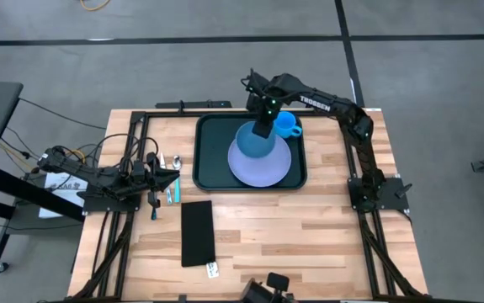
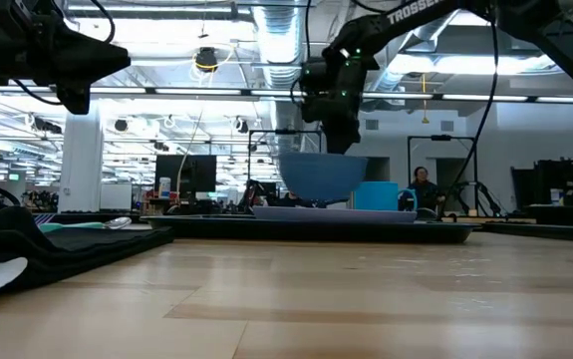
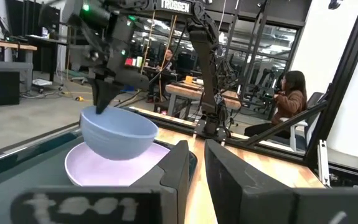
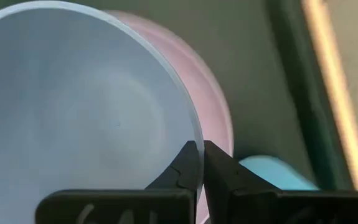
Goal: Set up tray
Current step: Put the blue bowl on top of the purple plate
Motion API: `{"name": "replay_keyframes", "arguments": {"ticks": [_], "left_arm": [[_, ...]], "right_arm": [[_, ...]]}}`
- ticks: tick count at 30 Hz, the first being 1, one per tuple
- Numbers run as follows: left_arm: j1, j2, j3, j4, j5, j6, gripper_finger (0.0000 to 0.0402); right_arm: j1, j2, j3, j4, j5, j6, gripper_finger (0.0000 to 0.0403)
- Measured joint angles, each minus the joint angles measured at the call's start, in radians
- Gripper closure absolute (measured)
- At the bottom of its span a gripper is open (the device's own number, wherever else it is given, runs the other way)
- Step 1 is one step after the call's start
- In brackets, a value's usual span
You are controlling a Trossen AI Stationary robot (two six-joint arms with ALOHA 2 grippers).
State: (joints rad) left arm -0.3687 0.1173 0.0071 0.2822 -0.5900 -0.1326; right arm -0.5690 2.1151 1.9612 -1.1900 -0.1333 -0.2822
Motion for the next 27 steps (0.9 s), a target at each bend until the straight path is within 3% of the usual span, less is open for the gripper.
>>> {"name": "replay_keyframes", "arguments": {"ticks": [17, 27], "left_arm": [[0.0, 0.0, 0.0, -0.001, 0.0, -0.008, 0.036], [0.0, 0.0, 0.0, -0.001, 0.0, -0.008, 0.036]], "right_arm": [[0.0, 0.001, -0.165, 0.071, -0.001, -0.008, 0.0401], [0.012, 0.0, -0.186, 0.094, -0.002, -0.012, 0.0395]]}}
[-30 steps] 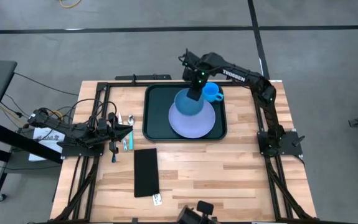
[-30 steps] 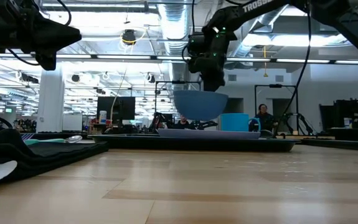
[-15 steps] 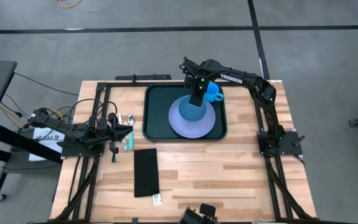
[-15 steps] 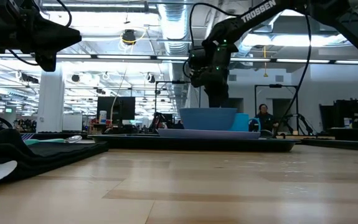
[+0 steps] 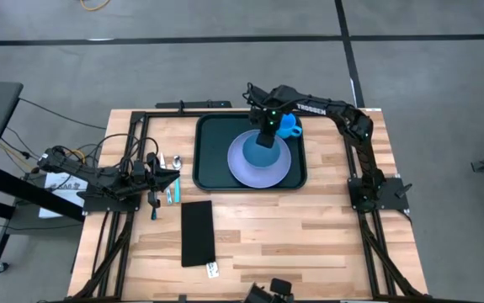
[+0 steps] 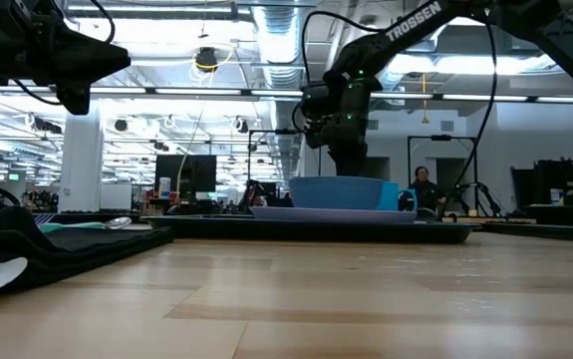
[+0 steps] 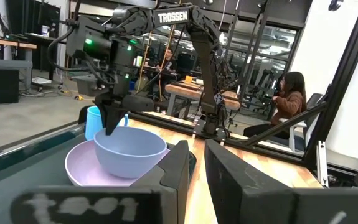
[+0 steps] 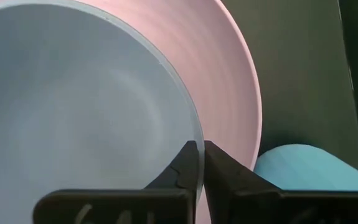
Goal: Set up tray
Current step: Put the blue bowl on top of the purple plate, then put the black napkin on top of the black tray to the left of the purple plate
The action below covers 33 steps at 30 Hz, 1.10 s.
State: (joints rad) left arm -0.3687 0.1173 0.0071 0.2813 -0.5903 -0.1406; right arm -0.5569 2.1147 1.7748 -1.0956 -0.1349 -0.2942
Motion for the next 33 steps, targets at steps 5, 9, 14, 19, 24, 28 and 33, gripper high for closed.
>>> {"name": "replay_keyframes", "arguments": {"ticks": [5, 9, 14, 19, 24, 28, 33], "left_arm": [[0.0, 0.0, 0.0, 0.0, 0.0, 0.0, 0.036], [0.0, 0.0, 0.0, 0.0, 0.0, 0.0, 0.036], [0.0, 0.0, 0.0, 0.0, 0.0, 0.0, 0.036], [0.0, 0.0, 0.0, 0.0, 0.0, 0.0, 0.036], [0.0, 0.0, 0.0, 0.0, 0.0, 0.0, 0.036], [0.0, 0.0, 0.0, 0.0, 0.0, 0.0, 0.036], [0.0, 0.0, 0.0, 0.0, 0.0, 0.001, 0.036]], "right_arm": [[0.007, 0.0, 0.0, 0.012, 0.003, -0.002, 0.0368], [0.007, 0.0, 0.0, 0.011, 0.003, -0.002, 0.0351], [0.007, 0.0, 0.0, 0.008, 0.003, -0.001, 0.0343], [0.007, 0.0, 0.0, 0.009, 0.003, -0.001, 0.0341], [0.007, 0.0, 0.0, 0.008, 0.003, -0.002, 0.0341], [0.007, 0.0, 0.0, 0.008, 0.003, -0.001, 0.0341], [0.007, -0.001, 0.0, 0.002, 0.003, -0.002, 0.0341]]}}
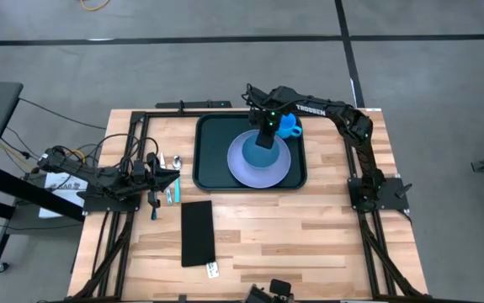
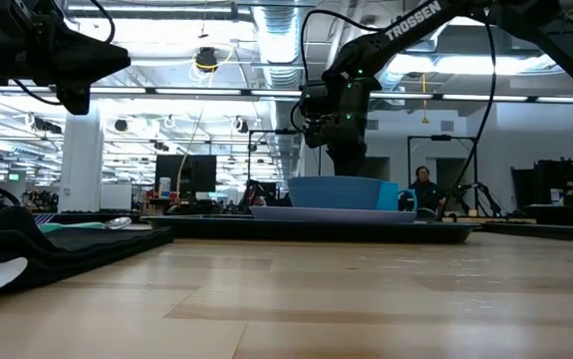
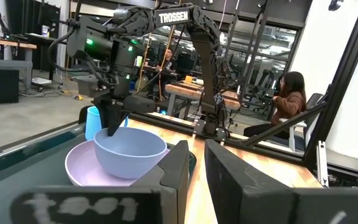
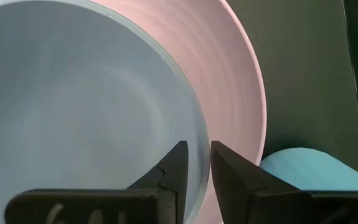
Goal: Set up tray
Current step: Put the black napkin on top of the black tray to the left of the purple plate
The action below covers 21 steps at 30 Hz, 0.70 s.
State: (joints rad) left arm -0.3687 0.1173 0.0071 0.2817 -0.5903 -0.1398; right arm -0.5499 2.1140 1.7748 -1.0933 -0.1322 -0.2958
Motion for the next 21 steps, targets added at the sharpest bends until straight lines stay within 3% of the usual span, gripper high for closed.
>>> {"name": "replay_keyframes", "arguments": {"ticks": [13, 21], "left_arm": [[0.0, 0.0, 0.0, 0.0, 0.0, 0.0, 0.036], [0.0, 0.0, 0.0, 0.0, 0.027, 0.023, 0.036]], "right_arm": [[0.02, -0.004, 0.117, -0.066, 0.0, 0.0, 0.0338], [0.044, -0.004, 0.25, -0.165, 0.002, 0.007, 0.0288]]}}
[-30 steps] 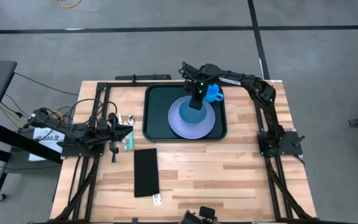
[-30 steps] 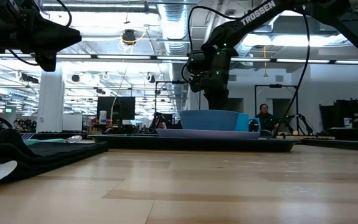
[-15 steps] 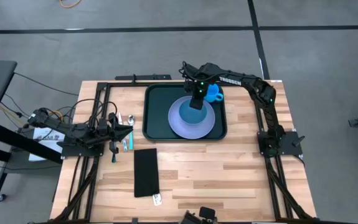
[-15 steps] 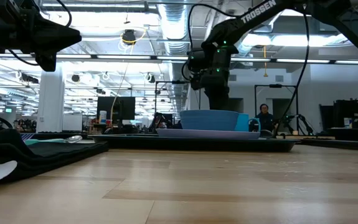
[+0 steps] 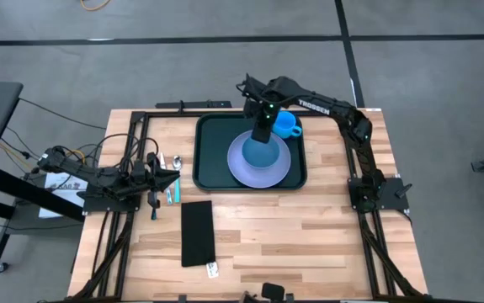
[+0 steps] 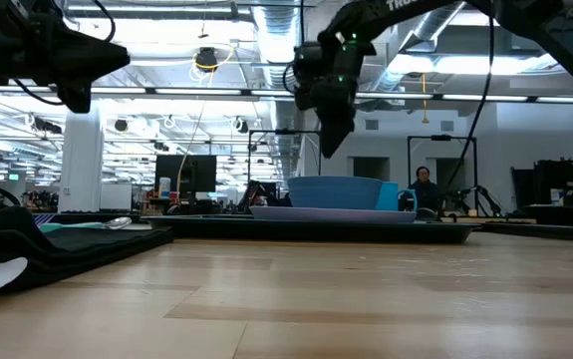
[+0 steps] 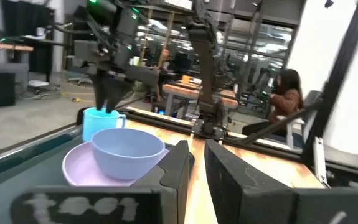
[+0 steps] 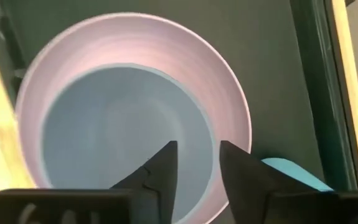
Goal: Set up tray
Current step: Put the black napkin on top of the black tray to the left of the purple plate
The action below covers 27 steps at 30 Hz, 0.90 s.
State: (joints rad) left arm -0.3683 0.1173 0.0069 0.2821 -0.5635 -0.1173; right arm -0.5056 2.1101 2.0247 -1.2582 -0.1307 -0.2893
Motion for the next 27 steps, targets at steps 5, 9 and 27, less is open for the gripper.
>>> {"name": "replay_keyframes", "arguments": {"ticks": [5, 9, 27], "left_arm": [[0.0, 0.0, 0.0, 0.0, 0.126, 0.052, 0.036], [0.0, 0.001, 0.0, -0.001, 0.216, 0.05, 0.036], [-0.003, 0.433, 0.141, 0.001, 0.353, -0.024, 0.0344]], "right_arm": [[0.024, -0.006, 0.074, -0.096, -0.002, 0.026, 0.0253], [0.05, -0.05, 0.077, -0.134, -0.003, 0.053, 0.0236], [0.212, -0.344, 0.078, -0.117, 0.004, 0.16, 0.0232]]}}
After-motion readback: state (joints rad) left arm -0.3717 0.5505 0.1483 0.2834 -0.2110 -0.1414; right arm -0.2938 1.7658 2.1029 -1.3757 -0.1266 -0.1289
